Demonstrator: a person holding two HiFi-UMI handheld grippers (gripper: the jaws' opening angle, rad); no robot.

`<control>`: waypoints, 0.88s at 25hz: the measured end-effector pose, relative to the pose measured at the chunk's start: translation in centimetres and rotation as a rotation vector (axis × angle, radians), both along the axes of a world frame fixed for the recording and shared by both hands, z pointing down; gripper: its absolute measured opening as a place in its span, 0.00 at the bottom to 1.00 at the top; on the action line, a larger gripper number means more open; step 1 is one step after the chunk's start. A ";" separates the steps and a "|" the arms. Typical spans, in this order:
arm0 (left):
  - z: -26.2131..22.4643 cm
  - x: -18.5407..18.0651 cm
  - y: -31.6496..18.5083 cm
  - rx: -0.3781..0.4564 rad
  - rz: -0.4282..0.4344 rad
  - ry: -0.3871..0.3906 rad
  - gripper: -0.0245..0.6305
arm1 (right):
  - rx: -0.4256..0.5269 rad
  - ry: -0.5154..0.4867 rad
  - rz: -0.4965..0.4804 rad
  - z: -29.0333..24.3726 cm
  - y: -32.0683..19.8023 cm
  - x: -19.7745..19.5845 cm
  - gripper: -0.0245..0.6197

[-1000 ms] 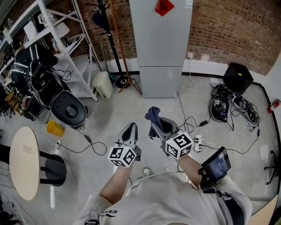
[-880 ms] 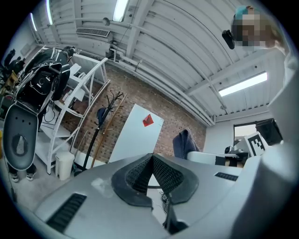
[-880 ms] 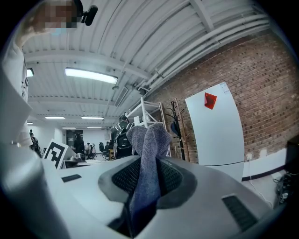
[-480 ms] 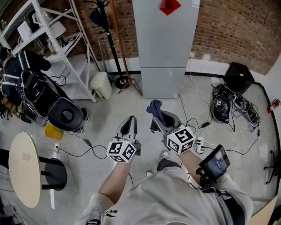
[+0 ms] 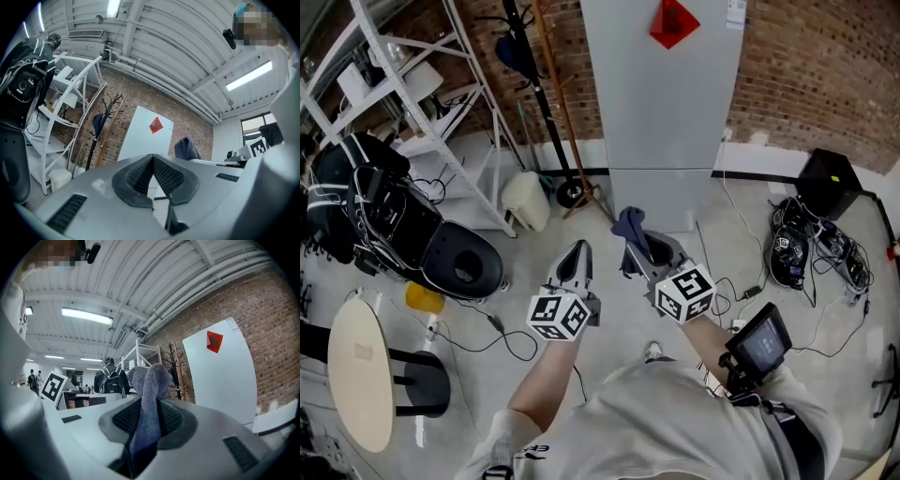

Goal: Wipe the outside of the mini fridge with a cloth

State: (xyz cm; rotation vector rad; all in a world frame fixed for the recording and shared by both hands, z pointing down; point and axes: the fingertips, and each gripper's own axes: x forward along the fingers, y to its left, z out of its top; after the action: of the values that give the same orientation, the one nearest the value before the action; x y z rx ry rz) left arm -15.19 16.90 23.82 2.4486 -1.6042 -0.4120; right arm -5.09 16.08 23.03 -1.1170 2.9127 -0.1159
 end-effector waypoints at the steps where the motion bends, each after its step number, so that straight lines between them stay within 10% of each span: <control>1: -0.4 0.4 -1.3 0.005 -0.004 -0.002 0.04 | 0.006 0.000 -0.008 -0.3 -1.3 0.3 0.17; 22: -3.4 1.9 -22.5 0.074 0.043 -0.007 0.04 | 0.108 0.029 0.045 -2.7 -23.0 2.1 0.17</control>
State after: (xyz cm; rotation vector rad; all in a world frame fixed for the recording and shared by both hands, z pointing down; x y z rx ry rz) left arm -13.28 -5.57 20.43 2.5361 -1.5633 -0.4646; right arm -3.02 -6.97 20.28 -1.1759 2.8774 0.0579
